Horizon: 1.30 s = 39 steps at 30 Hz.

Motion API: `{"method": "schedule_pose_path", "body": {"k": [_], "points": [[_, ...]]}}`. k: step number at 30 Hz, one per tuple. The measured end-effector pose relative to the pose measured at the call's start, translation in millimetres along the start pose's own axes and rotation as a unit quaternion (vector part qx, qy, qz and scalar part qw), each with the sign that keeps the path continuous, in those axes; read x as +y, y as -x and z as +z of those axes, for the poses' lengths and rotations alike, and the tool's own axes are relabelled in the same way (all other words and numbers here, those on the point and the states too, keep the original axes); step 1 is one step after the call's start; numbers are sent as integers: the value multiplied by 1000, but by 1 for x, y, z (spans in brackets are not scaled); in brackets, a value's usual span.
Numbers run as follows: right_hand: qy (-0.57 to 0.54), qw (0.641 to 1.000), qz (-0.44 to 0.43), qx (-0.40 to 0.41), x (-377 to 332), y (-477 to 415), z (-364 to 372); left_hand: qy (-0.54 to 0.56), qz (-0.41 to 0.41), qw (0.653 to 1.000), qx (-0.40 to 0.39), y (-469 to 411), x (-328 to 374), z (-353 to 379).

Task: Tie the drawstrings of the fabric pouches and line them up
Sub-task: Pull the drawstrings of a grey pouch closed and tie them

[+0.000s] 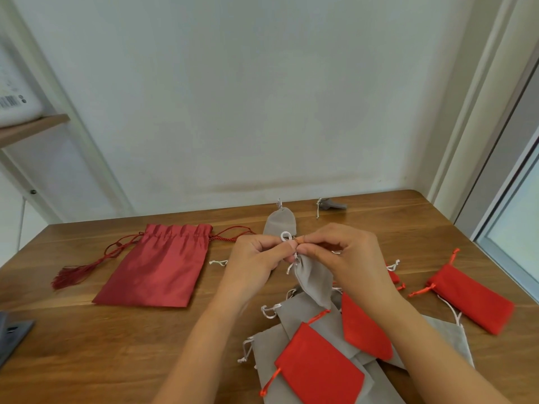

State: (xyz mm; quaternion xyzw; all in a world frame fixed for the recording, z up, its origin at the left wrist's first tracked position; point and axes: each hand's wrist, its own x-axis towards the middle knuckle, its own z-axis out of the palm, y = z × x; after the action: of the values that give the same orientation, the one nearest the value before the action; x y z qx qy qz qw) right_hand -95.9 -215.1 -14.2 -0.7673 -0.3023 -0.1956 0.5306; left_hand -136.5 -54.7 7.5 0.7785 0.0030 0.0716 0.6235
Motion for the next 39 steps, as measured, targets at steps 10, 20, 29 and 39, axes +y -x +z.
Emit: {"method": "schedule_pose_path", "body": {"k": [10,20,29,39], "points": [[105,991,-44,-75,1,-3,-8,73,-90,993,-35,-5,-8,-6],[100,981,-103,-130,-1,-5,-13,134,-73,986,-71,-6,-9,-12],[-48,986,15,-161,-12,0,-9,112,-8,991,-72,-2,-3,-11],[-100,979,70,-161,-14,2,-9,84,-37,990,-111,-1,0,-16]]}}
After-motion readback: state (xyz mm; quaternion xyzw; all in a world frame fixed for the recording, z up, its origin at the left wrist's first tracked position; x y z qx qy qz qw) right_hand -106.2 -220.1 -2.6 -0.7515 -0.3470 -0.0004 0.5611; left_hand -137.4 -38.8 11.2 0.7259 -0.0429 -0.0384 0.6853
